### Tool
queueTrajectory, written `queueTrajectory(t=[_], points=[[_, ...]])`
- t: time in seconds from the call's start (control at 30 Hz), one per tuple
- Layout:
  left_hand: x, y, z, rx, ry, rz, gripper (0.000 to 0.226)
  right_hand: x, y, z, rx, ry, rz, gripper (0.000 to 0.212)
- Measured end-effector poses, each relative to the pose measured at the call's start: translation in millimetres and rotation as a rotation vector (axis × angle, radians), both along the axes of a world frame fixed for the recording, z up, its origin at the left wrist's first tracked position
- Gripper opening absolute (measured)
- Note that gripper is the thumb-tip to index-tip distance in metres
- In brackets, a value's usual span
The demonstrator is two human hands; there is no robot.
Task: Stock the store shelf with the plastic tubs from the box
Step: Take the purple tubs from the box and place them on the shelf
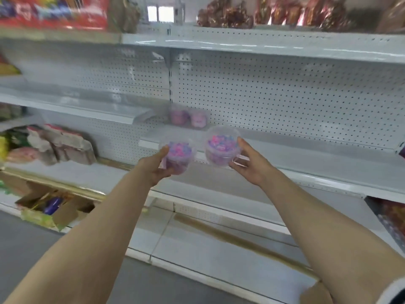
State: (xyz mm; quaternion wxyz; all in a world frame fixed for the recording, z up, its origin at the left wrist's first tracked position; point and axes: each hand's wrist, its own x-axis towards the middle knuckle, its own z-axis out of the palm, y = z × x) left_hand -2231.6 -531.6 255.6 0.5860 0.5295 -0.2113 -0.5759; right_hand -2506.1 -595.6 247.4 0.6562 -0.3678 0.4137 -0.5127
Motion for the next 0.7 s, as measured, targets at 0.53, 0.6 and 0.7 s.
queueTrajectory(t=[0.53, 0.6, 0.7], points=[[102.3, -256.6, 12.8, 0.072, -0.112, -0.064, 0.05, 94.2, -212.7, 10.8, 0.063, 0.062, -0.007, 0.05], [110.5, -273.8, 9.3, 0.075, -0.131, -0.078, 0.035, 99.2, -224.4, 6.9, 0.07, 0.075, -0.018, 0.05], [122.0, -296.7, 4.7, 0.062, -0.197, -0.127, 0.032, 105.8, -236.8, -0.1, 0.081, 0.073, -0.055, 0.053]])
